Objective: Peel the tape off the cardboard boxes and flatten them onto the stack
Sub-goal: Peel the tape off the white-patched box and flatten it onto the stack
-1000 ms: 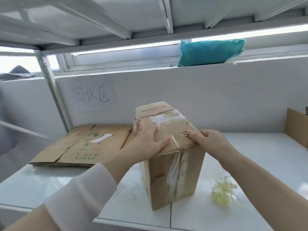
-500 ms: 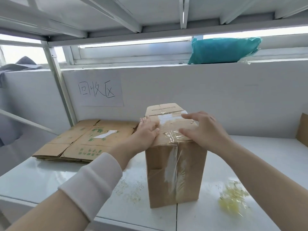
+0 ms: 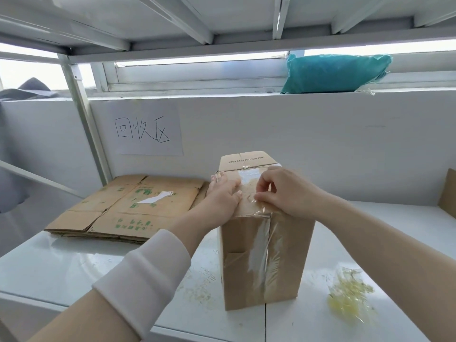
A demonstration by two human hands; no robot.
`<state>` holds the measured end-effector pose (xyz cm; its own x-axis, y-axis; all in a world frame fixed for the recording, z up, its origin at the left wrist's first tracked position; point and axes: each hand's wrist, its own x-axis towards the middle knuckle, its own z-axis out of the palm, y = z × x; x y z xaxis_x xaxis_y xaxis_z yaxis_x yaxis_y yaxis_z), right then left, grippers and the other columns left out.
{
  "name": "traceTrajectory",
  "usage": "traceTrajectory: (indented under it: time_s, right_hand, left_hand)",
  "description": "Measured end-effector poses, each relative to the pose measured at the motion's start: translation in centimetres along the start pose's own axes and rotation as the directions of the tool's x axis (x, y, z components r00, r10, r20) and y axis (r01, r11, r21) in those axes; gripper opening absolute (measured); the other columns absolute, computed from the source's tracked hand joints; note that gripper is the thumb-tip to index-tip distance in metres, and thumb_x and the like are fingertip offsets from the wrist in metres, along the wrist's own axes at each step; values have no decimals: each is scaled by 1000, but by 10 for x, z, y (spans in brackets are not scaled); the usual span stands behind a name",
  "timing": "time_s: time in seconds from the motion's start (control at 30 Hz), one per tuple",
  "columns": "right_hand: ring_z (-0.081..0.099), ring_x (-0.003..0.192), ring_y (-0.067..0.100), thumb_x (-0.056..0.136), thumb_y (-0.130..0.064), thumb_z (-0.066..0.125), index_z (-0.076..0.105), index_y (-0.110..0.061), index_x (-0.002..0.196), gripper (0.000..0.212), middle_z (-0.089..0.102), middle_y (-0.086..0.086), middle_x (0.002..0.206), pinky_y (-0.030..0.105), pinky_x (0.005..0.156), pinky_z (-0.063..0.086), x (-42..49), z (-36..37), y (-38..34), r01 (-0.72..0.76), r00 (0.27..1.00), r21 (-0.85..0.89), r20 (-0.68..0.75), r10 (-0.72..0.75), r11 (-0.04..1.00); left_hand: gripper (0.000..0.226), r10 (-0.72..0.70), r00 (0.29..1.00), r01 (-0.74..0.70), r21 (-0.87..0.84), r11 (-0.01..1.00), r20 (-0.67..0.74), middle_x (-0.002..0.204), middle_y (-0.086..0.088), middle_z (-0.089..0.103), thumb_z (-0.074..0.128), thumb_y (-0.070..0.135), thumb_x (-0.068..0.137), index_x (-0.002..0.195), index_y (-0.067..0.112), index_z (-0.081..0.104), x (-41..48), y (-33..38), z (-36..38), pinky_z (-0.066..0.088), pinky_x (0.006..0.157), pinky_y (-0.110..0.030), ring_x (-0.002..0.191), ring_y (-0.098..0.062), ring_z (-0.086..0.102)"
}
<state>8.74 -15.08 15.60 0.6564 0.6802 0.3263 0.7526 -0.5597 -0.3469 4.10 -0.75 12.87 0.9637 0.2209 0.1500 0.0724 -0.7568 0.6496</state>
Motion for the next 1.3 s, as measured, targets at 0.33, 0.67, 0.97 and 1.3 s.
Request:
traceTrajectory:
  time_s: [0.33,0.67,0.97,1.3]
  right_hand:
    - [52,74,15,88,-11,54,58,-8,80,10,61,5,75,19,70,43,-101,40,12,436,673,-105,-622,-401,894]
    - [47,64,5,78,-50,60,57,-13,68,38,56,-8,72,9,62,40,-121,119,23,108,879,291,-474,45,951]
    - [36,50,6,77,-14,71,39,-13,60,36,43,-4,58,13,50,33,-117,116,-1,-194,743,768,-292,603,611]
    - [46,55,17,88,-16,59,52,-16,96,10,47,4,70,24,56,40,-142,135,23,-405,598,885,66,799,231]
  left_hand:
    - [45,-6,1000,5,33,999,10,158,-9,-4,30,17,101,146,17,25,-3,3,0,-7,114,-28,145,-23,-12]
    - [33,220,974,-207,168,964,-57,152,-5,29,35,22,100,127,21,54,-17,10,-1,8,114,-29,145,-18,8]
    - [41,506,854,-513,360,779,121,130,-2,53,66,45,78,104,21,45,-53,25,7,28,93,-22,120,-19,43]
    - [33,516,856,-495,234,837,-37,113,-5,64,68,32,81,79,23,36,-47,7,11,45,93,-44,112,-27,56]
